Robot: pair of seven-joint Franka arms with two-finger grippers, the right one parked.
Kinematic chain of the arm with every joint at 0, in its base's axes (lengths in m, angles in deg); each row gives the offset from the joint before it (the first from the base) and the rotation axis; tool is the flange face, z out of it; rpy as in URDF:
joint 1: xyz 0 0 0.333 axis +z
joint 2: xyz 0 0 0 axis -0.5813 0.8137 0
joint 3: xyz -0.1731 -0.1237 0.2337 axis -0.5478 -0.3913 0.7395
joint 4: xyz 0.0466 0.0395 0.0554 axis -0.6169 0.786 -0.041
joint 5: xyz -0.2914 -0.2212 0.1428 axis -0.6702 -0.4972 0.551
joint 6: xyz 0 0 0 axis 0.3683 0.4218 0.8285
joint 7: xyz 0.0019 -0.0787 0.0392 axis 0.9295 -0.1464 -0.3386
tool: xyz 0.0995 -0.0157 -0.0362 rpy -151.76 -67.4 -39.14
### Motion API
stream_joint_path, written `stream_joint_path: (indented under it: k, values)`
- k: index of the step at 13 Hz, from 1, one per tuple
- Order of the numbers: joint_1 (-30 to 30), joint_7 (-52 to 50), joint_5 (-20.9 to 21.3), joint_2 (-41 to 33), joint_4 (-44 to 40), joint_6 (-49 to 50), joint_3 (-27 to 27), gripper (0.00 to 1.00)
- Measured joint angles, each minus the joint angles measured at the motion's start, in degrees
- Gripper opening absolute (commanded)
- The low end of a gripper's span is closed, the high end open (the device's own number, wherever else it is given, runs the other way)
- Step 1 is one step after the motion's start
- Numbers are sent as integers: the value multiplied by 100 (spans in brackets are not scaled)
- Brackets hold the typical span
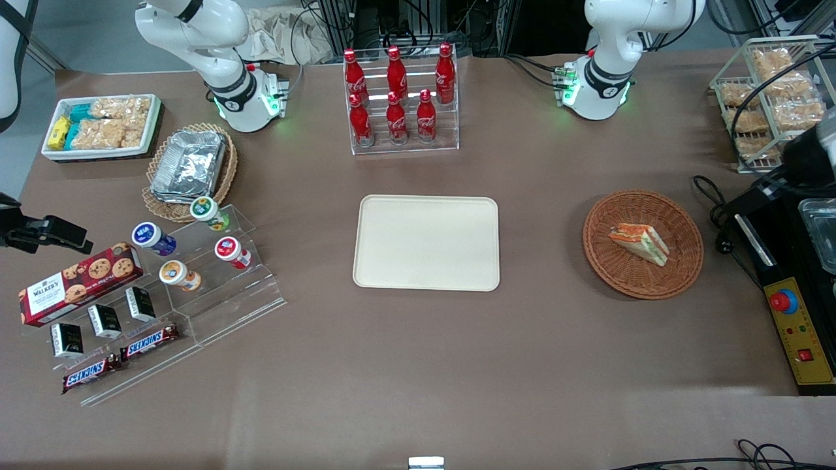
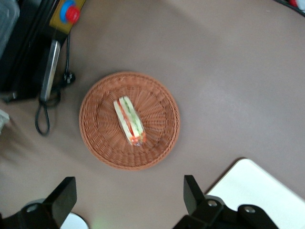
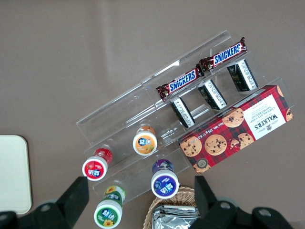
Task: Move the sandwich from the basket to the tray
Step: 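Move the left gripper from rest toward the wicker basket, then lower the left gripper over the wrapped sandwich and close on it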
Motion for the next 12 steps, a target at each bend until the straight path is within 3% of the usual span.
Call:
stream_joint_path:
  k: [3,8,12]
  values:
    - [2,-905,2,15,603,-361,-20,100]
    - [-1,-2394,3,-275,2564,-2317,-149,100]
    - [21,-2862,4,-338,3743,-3628,-147,100]
